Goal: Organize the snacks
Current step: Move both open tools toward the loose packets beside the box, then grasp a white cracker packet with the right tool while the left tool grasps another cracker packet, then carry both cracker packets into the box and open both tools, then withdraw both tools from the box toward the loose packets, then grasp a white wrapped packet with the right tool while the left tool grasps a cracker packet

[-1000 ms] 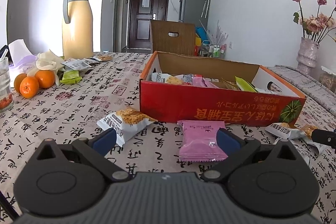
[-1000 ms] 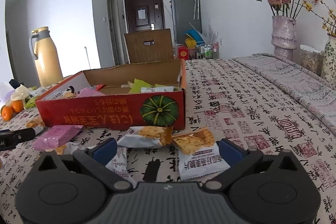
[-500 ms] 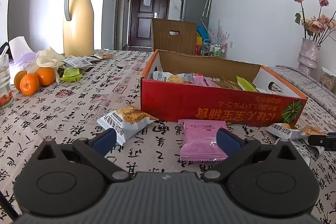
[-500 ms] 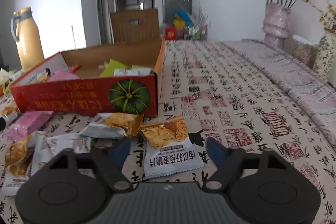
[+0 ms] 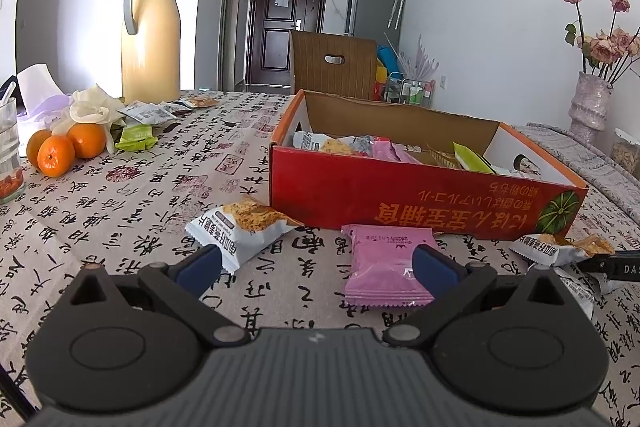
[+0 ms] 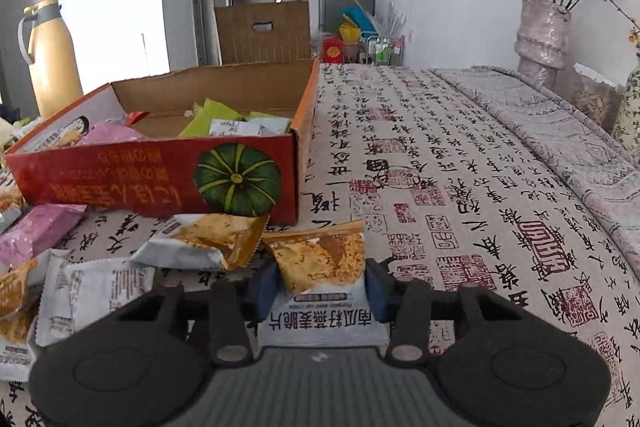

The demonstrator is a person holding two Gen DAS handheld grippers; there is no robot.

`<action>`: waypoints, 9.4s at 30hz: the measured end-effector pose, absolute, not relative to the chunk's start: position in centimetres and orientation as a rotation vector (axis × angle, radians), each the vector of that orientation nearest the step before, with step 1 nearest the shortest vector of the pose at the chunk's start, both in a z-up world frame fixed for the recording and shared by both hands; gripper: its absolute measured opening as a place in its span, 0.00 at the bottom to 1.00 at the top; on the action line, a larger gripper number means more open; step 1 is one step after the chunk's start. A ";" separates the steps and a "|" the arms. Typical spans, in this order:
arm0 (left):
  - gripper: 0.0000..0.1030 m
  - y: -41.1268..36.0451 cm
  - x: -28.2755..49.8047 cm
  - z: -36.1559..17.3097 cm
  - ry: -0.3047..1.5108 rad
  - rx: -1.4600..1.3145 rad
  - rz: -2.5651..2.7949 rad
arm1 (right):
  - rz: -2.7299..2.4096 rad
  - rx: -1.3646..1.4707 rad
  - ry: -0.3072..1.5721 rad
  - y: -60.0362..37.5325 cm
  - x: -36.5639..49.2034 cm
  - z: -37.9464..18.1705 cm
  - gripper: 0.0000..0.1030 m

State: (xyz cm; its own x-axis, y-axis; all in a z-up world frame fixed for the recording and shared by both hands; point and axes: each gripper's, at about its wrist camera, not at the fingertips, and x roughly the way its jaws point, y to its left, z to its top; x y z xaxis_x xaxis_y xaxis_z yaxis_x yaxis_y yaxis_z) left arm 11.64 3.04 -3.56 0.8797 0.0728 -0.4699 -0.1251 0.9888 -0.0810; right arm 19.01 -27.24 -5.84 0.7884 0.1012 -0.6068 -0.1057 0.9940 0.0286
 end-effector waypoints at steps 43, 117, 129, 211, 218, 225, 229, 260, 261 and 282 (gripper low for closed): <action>0.76 7.8 19.9 -4.4 0.734 0.059 0.086 | 0.072 0.166 0.580 -29.5 16.7 -6.0 0.39; 0.22 1.2 18.0 5.9 0.345 -0.095 -0.098 | 0.263 0.090 0.328 -21.6 19.2 2.8 0.39; 0.22 1.6 23.4 6.0 0.348 -0.112 -0.064 | 0.282 0.062 0.324 -18.7 24.5 3.7 0.39; 1.00 3.5 8.5 4.0 0.374 -0.174 0.078 | 0.318 0.034 0.389 -19.7 10.5 1.6 1.00; 1.00 3.0 5.7 2.0 0.427 -0.167 0.049 | 0.315 0.012 0.432 -19.9 7.5 0.0 1.00; 1.00 2.9 4.8 0.7 0.475 -0.169 0.040 | 0.300 -0.002 0.473 -20.2 6.3 -1.2 1.00; 1.00 2.9 5.0 0.7 0.477 -0.172 0.039 | 0.298 0.019 0.483 -20.7 7.0 -1.3 0.98; 1.00 1.7 6.4 -1.0 0.569 -0.170 0.037 | 0.335 0.100 0.498 -21.6 9.4 -2.9 0.36; 1.00 1.5 6.5 -1.1 0.575 -0.168 0.033 | 0.329 0.094 0.478 -21.7 8.9 -2.6 0.36; 1.00 -5.0 10.2 -3.5 0.746 -0.122 0.024 | 0.252 0.138 0.450 -26.5 6.9 -3.8 0.36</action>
State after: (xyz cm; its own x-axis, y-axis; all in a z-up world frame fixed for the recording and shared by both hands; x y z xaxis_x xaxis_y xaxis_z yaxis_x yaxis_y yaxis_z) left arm 10.21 -5.02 -3.47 0.7347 -0.0216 -0.6781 -0.0653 0.9926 -0.1023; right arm 6.94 -26.54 -3.82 0.8703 0.2703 -0.4118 -0.2098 0.9598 0.1864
